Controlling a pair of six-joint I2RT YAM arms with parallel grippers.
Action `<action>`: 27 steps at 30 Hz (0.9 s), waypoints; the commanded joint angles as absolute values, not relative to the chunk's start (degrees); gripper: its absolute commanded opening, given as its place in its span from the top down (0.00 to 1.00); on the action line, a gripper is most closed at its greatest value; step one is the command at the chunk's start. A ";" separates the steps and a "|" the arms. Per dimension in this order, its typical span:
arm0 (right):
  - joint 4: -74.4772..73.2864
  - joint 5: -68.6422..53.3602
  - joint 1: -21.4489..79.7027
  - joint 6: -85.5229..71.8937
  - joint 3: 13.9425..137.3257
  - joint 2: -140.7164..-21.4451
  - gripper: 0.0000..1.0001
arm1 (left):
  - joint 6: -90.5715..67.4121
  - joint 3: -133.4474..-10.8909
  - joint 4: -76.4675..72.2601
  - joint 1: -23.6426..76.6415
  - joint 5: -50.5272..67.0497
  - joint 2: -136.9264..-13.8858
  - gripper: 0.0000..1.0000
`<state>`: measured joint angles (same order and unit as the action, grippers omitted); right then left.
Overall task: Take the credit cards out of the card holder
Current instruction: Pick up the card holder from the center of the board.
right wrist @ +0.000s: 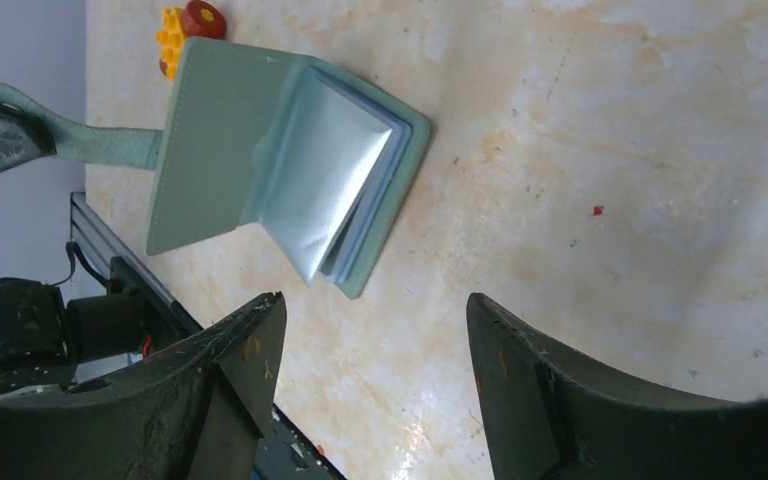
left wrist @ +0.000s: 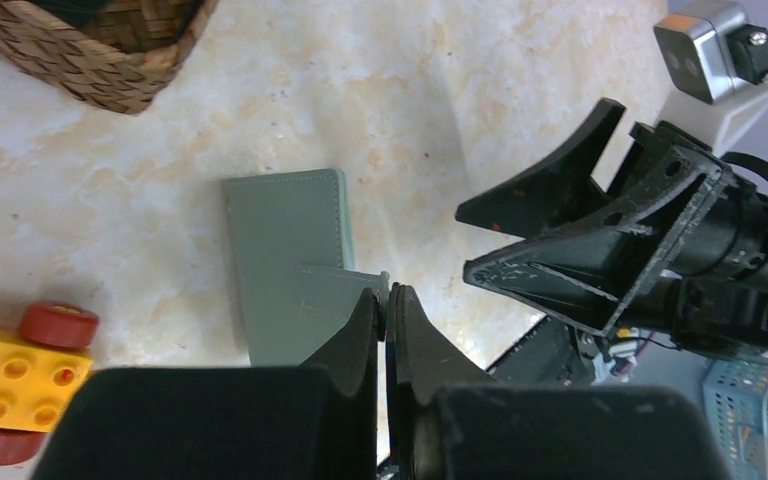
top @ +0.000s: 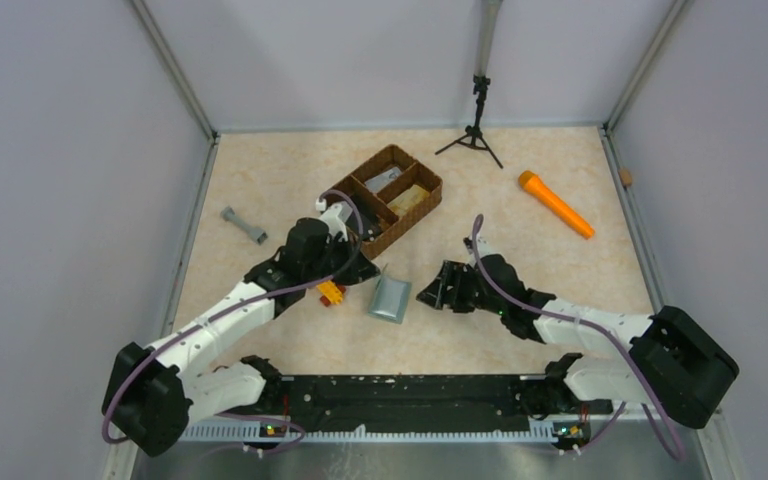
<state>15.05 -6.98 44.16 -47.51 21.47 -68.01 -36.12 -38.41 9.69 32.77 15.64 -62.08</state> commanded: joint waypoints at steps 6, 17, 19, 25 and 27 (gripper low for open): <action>21.25 -5.78 45.56 -49.49 19.63 -66.93 0.34 | -45.27 -40.13 9.29 32.81 18.83 -57.66 1.00; 23.03 -6.62 50.86 -50.18 22.82 -72.52 0.46 | -34.42 -37.58 25.18 32.84 6.86 -59.02 1.00; 24.04 -6.67 51.71 -50.54 24.01 -75.04 0.46 | -34.10 -37.10 27.07 32.83 3.80 -58.82 1.00; 29.29 -7.86 53.47 -52.26 26.66 -81.12 0.50 | -34.36 -37.84 31.07 34.18 -5.28 -59.28 1.00; 29.50 -7.82 54.27 -52.33 28.02 -82.30 0.52 | -34.44 -38.35 31.97 34.76 -7.61 -60.50 1.00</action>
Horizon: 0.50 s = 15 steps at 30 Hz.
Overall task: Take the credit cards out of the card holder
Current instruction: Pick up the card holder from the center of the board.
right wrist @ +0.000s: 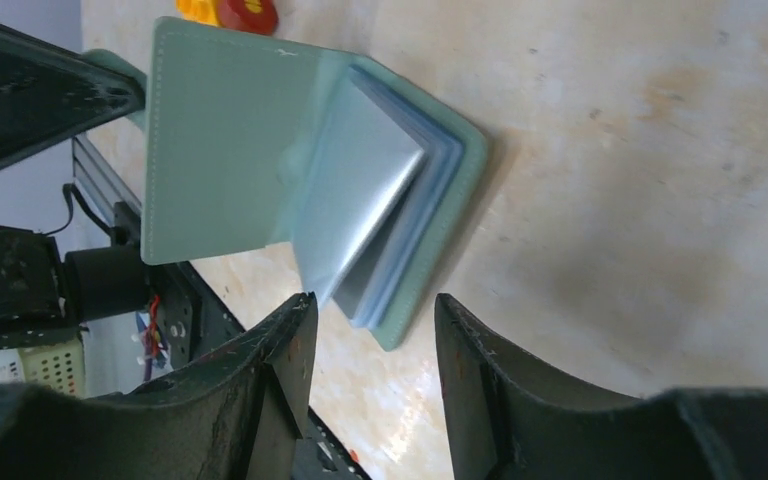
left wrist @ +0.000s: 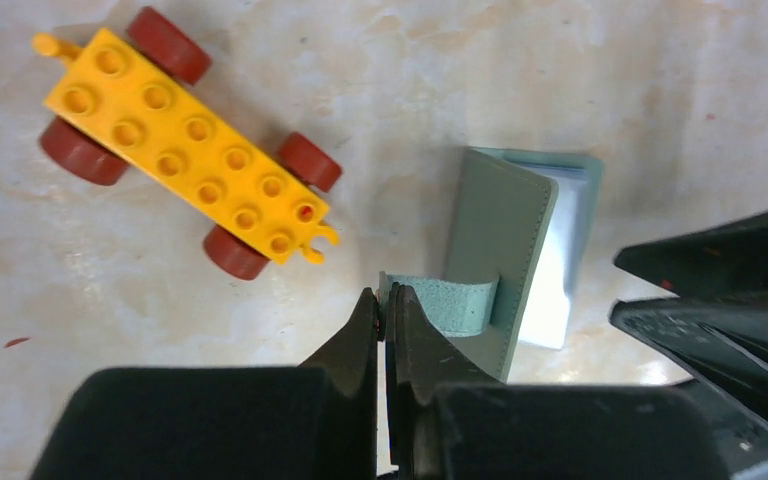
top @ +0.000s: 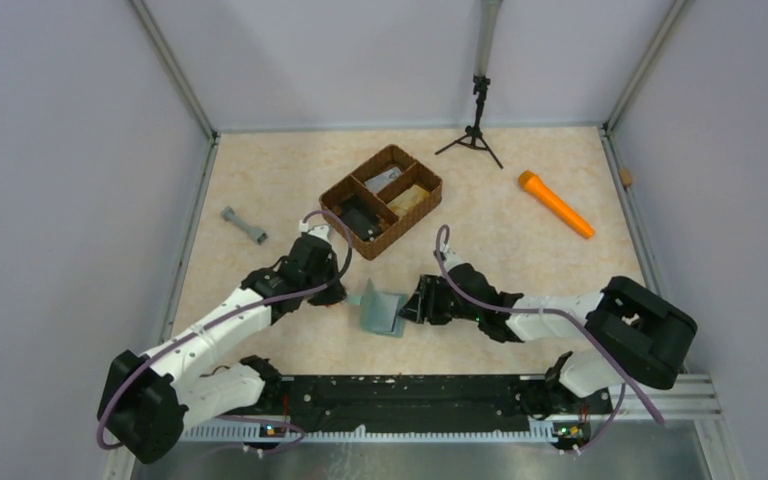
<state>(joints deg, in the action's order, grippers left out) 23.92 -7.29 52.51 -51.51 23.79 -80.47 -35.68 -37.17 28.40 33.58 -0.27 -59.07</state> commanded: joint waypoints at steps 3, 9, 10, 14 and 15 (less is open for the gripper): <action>30.77 -8.64 54.66 -53.07 29.20 -84.26 0.54 | -34.50 -39.44 33.35 35.31 -10.00 -62.97 1.00; 32.38 -9.16 55.35 -54.09 30.79 -87.28 0.56 | -35.01 -39.42 32.41 36.22 -10.78 -64.74 1.00; 32.68 -9.14 55.46 -54.19 30.91 -87.62 0.56 | -35.11 -39.27 32.35 36.34 -11.40 -64.72 1.00; 31.43 -9.00 55.68 -54.29 32.19 -88.99 0.55 | -35.23 -38.85 32.51 36.93 -13.57 -65.27 1.00; 31.21 -8.97 55.74 -54.10 32.63 -89.49 0.54 | -35.29 -38.87 32.52 37.25 -13.86 -65.61 1.00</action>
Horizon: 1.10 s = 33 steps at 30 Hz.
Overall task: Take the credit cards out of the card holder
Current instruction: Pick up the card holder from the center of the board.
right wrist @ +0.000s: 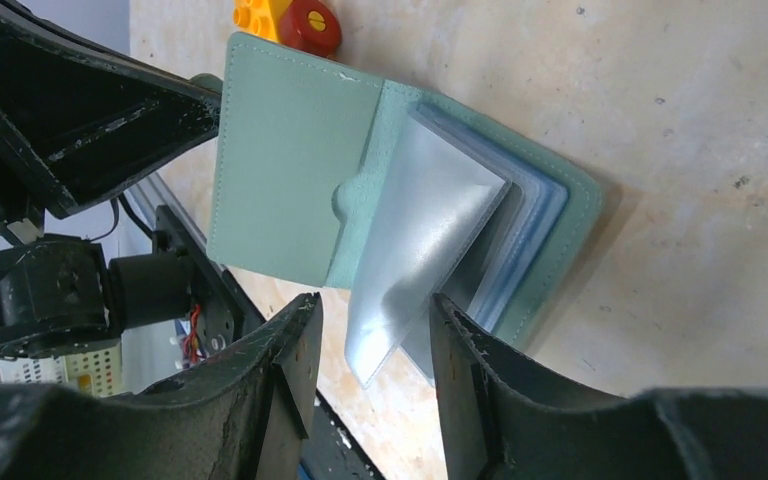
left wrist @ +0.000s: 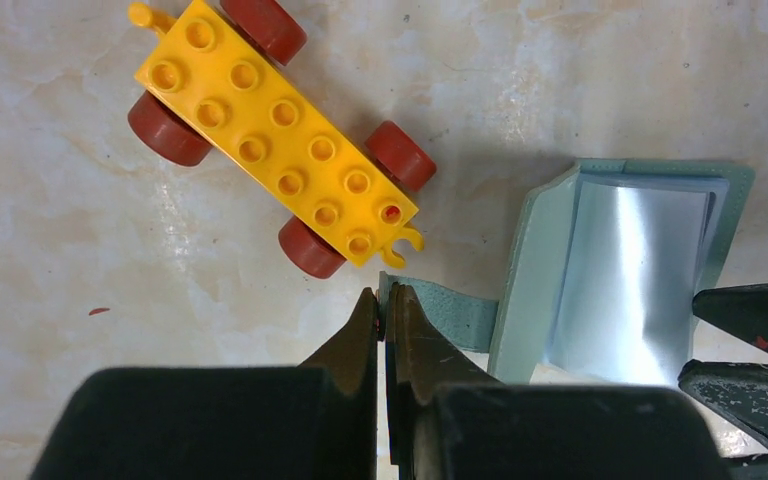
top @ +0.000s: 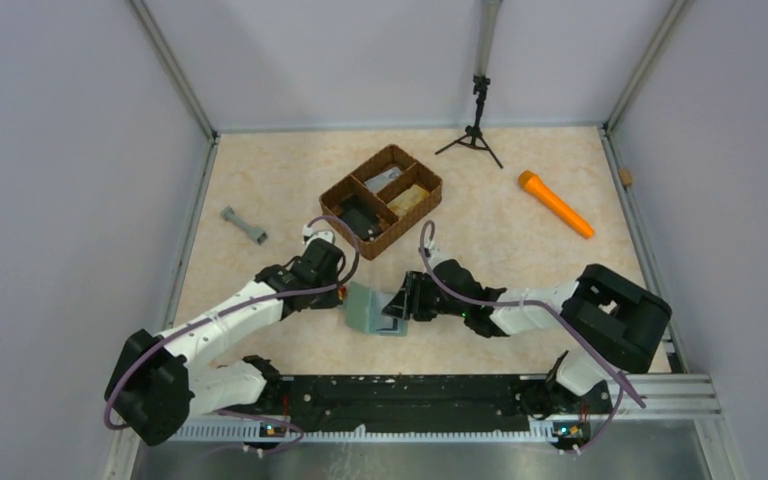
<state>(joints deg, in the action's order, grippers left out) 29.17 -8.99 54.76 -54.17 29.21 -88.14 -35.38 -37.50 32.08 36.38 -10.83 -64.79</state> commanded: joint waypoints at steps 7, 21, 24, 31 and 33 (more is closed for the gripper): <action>34.25 -11.00 56.46 -54.30 34.90 -91.80 0.54 | -36.83 -39.73 31.78 42.69 -16.88 -68.79 1.00; 34.02 -12.88 58.50 -51.67 40.76 -100.07 0.54 | -38.16 -37.21 27.42 43.86 -10.83 -65.23 0.97; 34.71 -12.20 58.55 -51.53 39.44 -99.84 0.53 | -39.09 -35.34 26.06 43.65 -9.30 -62.66 0.93; 37.18 -11.68 58.50 -50.35 35.45 -96.11 0.29 | -40.31 -30.08 21.32 40.79 -0.81 -56.99 0.81; 37.24 -11.04 58.53 -50.08 34.51 -94.73 0.22 | -41.02 -28.39 19.35 39.12 3.71 -55.90 0.75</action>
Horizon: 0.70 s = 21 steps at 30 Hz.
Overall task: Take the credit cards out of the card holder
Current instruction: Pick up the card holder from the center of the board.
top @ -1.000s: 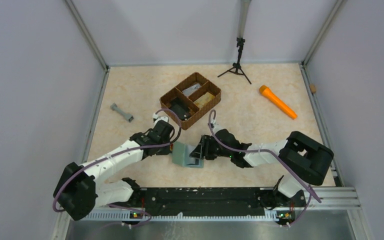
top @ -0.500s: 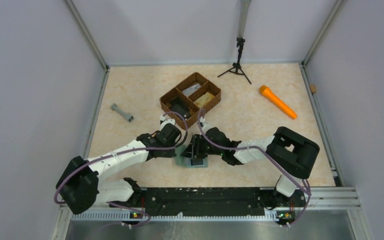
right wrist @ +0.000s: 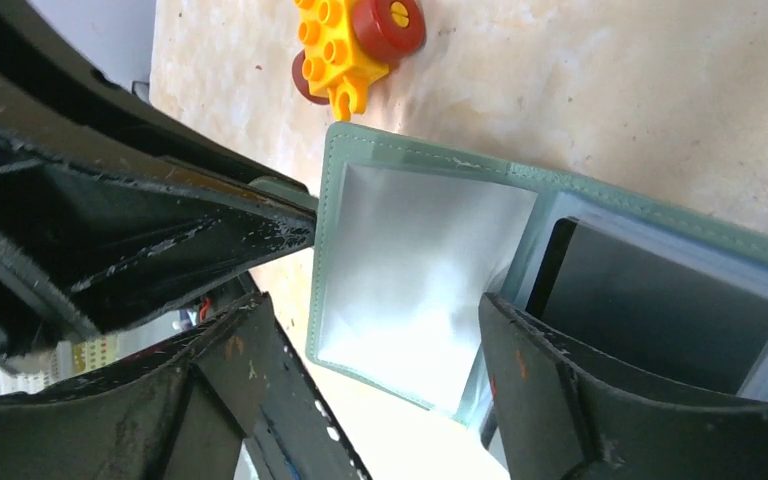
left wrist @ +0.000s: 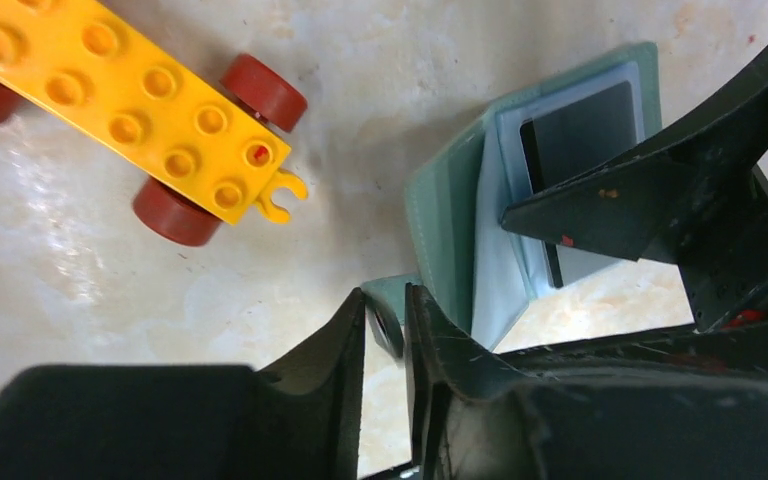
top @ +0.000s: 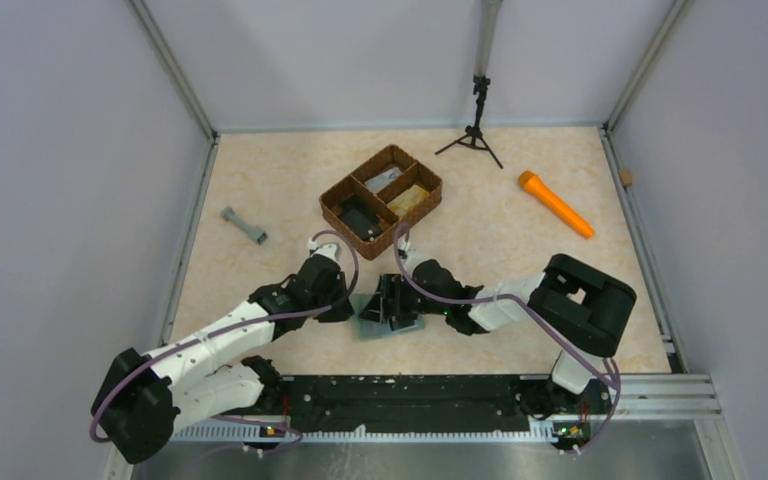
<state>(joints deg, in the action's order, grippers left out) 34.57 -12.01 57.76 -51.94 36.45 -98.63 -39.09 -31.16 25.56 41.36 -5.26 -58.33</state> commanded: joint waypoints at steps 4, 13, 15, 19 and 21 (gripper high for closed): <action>36.91 -9.98 58.45 -49.97 33.46 -93.07 0.32 | -42.21 -25.71 16.79 37.15 7.13 -54.05 0.66; 38.65 -10.70 58.50 -50.93 33.21 -93.82 0.39 | -45.82 -21.10 10.24 33.94 14.65 -50.77 0.35; 39.90 -11.41 58.51 -51.33 33.18 -94.03 0.32 | -46.56 -20.29 8.80 33.57 15.99 -50.25 0.31; 43.51 -13.15 58.45 -53.21 32.53 -94.26 0.29 | -46.80 -19.78 8.44 33.18 17.60 -48.56 0.50; 44.62 -13.54 58.48 -54.46 32.55 -94.39 0.29 | -46.89 -19.64 8.65 33.18 18.02 -47.63 0.51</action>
<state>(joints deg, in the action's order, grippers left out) 38.44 -11.84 57.74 -52.40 32.97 -94.89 -45.98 -19.64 13.28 33.45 14.55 -49.98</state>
